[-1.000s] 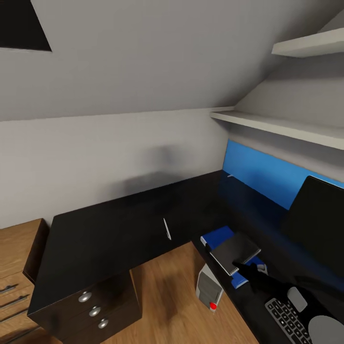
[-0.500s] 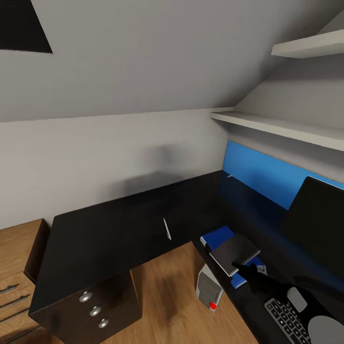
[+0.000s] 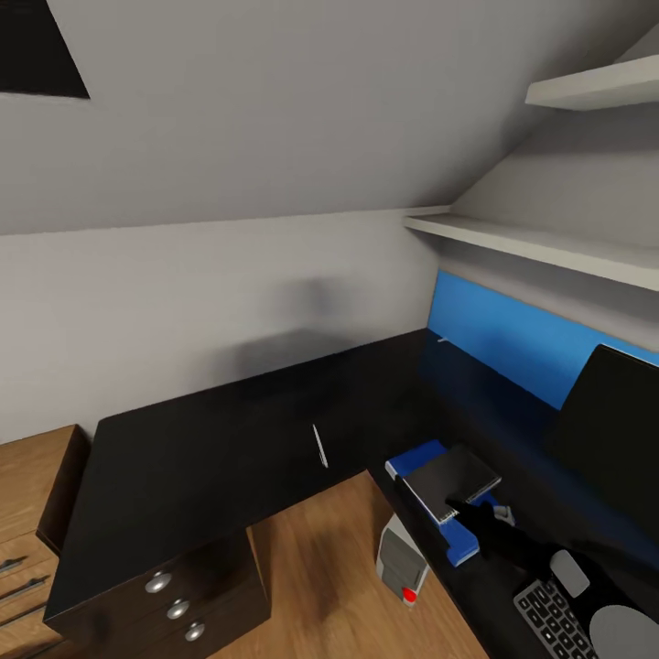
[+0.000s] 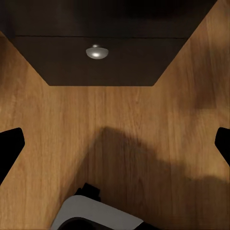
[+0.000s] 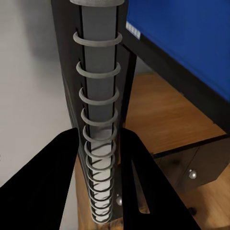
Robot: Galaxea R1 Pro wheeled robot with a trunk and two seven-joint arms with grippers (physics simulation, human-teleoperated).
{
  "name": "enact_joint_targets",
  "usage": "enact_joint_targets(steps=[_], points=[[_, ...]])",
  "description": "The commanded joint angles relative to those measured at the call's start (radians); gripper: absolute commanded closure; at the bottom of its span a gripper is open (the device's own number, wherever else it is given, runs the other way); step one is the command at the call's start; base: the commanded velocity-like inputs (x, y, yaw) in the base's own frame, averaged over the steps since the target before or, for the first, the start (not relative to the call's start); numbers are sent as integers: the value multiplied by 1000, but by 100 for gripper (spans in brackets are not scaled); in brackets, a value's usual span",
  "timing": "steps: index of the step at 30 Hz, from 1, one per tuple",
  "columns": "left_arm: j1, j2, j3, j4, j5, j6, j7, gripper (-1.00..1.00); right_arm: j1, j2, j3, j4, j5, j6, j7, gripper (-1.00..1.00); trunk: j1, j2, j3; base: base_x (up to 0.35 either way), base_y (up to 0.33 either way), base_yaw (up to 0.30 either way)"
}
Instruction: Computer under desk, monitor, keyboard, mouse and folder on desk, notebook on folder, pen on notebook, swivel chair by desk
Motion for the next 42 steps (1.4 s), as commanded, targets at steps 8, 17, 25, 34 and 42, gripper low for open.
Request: enact_joint_targets(steps=[8,17,25,34,42], points=[[-1,0,1,0,-4,-2,4,-100,-1,1,-4,1,0,4,2,100,1,-1,-2,29,0,0],[-1,0,1,0,-4,-2,4,-100,-1,4,-4,2,0,2,-2,100,1,-1,-2,1,0,0],[-1,0,2,0,-4,-2,4,-100,-1,5,-7,2,-1,5,-75,100,1,-1,-2,0,0,0],[-1,0,2,0,-4,-2,4,-100,-1,5,-7,2,-2,9,-85,100,1,-1,-2,0,0,0],[-1,0,2,0,-4,-2,4,-100,-2,4,-7,2,-2,12,-87,100,1,-1,-2,0,0,0]])
